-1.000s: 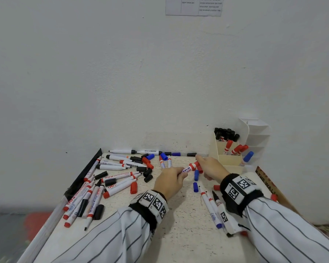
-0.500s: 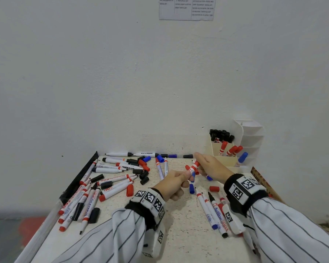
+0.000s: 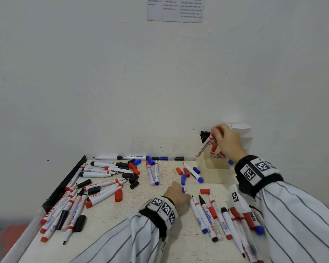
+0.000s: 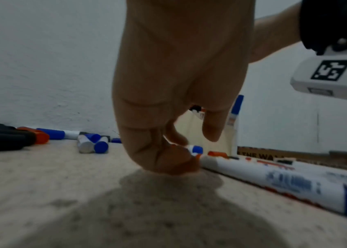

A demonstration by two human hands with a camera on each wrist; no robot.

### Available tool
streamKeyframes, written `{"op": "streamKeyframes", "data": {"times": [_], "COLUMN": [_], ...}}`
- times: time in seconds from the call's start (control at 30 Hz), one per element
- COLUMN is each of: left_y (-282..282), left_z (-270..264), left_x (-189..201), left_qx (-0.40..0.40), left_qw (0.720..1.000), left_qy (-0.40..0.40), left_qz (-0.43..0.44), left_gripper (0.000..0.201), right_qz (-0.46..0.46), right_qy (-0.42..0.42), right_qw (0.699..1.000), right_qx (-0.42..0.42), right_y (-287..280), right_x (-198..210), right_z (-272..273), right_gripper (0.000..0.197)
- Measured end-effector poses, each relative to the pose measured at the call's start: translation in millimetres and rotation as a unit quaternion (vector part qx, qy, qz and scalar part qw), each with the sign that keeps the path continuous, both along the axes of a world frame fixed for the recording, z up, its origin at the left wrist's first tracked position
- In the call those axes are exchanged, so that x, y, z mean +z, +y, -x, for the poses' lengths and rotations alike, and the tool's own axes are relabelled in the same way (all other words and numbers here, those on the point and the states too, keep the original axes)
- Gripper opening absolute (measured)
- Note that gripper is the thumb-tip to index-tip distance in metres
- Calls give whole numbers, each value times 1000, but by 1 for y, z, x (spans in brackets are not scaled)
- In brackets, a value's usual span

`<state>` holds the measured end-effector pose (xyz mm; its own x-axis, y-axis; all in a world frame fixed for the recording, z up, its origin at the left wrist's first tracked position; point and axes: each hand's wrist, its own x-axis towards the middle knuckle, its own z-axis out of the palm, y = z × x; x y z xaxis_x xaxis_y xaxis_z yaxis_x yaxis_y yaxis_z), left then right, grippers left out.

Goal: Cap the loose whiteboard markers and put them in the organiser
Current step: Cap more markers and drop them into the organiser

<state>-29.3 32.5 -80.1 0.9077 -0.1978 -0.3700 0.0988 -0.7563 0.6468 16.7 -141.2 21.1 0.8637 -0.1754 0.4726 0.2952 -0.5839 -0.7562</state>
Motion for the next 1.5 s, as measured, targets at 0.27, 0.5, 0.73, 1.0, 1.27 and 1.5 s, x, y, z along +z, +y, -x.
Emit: {"op": "streamKeyframes", "data": {"times": [0.27, 0.5, 0.73, 1.0, 1.27, 1.5], "left_y": [-19, -22, -6, 22, 55, 79], "left_z": [3, -4, -6, -15, -23, -20], "left_x": [-11, -14, -7, -2, -4, -2], "left_qx": [-67, 25, 80, 116, 170, 178], "left_qw": [990, 994, 986, 973, 966, 968], "left_qy": [5, 110, 120, 103, 46, 27], "left_qz": [-122, -2, 78, 170, 187, 174], "left_gripper": [49, 26, 32, 26, 17, 8], "right_qz": [53, 86, 123, 223, 269, 259], "right_qy": [-10, -25, 60, 138, 108, 239], "right_qw": [994, 991, 985, 956, 947, 935], "right_qx": [-90, -95, -107, -132, -139, 34], "right_y": [-22, -20, -19, -10, 11, 58], "right_x": [-12, -16, -25, -45, -44, -53], "right_z": [-8, -18, -27, -35, -25, -12], "right_gripper": [19, 22, 26, 22, 25, 15]}}
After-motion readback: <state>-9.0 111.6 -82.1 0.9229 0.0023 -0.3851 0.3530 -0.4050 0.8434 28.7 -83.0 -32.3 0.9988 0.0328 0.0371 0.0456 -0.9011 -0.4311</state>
